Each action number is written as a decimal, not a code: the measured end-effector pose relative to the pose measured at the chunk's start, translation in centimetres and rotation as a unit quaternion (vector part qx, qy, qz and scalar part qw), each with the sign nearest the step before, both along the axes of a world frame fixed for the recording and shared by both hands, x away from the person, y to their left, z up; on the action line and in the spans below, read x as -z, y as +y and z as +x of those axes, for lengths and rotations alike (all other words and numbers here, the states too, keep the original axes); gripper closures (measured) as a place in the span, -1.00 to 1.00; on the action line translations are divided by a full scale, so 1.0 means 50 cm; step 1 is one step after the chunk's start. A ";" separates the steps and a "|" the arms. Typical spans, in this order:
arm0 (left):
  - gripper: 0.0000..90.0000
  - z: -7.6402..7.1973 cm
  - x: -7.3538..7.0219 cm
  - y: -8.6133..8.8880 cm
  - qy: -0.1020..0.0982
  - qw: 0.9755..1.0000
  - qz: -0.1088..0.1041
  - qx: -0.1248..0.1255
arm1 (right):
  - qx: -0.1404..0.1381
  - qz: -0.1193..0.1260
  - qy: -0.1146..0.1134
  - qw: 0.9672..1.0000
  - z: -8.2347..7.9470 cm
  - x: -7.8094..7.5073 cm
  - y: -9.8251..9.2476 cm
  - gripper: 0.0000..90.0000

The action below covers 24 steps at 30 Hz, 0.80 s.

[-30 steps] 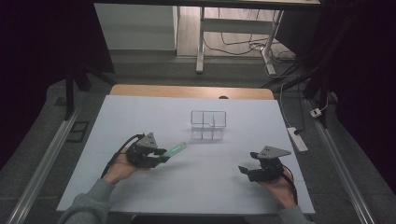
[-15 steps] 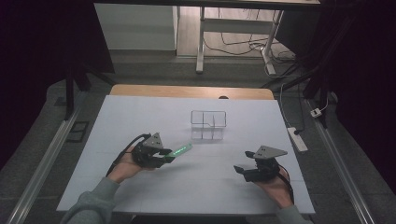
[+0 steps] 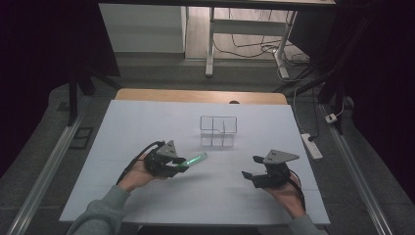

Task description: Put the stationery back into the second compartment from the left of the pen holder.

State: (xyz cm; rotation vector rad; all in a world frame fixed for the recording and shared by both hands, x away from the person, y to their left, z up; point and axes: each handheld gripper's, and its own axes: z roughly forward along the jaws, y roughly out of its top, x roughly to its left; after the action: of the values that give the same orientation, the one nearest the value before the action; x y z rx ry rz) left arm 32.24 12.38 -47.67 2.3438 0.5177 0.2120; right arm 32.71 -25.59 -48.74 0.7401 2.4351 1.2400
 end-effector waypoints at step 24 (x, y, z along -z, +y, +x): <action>0.48 0.004 0.005 -0.045 -0.001 0.999 0.014 0.037 | -0.052 -0.023 0.001 0.998 0.013 -0.017 0.070 -0.42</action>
State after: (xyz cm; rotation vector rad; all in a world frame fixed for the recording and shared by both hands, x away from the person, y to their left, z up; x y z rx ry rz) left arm 32.44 10.12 -47.91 2.3852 0.4286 0.1885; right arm 33.35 -22.07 -47.92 0.6098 2.5232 1.2164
